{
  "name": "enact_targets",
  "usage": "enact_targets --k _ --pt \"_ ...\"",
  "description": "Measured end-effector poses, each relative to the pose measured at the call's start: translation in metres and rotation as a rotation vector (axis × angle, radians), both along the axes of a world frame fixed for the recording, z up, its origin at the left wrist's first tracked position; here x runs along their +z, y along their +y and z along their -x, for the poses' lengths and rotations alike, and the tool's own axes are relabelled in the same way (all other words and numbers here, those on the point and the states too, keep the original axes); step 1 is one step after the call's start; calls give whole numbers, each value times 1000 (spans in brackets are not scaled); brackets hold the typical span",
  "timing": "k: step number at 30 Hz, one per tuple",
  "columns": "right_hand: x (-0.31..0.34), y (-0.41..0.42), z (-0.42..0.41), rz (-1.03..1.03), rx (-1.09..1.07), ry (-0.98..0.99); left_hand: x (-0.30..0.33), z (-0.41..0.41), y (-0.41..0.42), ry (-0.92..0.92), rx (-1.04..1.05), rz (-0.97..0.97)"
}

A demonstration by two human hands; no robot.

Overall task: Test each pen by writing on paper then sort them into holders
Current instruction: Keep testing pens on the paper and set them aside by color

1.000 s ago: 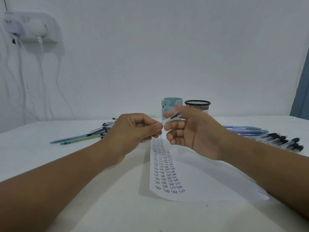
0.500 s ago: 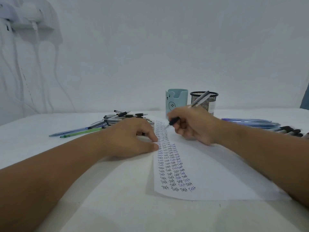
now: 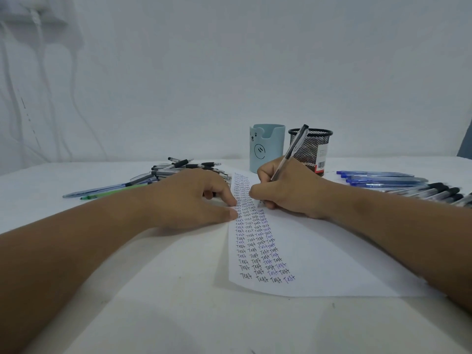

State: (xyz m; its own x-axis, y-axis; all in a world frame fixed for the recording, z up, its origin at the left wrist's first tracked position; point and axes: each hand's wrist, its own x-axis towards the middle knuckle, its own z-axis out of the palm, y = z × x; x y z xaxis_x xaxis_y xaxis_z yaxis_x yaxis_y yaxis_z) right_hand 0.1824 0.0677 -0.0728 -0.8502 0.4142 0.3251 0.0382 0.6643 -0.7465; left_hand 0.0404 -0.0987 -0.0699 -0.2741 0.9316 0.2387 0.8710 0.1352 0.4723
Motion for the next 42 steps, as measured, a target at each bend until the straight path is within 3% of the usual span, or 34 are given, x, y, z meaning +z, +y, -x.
enact_targets --k 42 --pt "-1 5 2 -54 20 -28 2 -5 -2 26 15 21"
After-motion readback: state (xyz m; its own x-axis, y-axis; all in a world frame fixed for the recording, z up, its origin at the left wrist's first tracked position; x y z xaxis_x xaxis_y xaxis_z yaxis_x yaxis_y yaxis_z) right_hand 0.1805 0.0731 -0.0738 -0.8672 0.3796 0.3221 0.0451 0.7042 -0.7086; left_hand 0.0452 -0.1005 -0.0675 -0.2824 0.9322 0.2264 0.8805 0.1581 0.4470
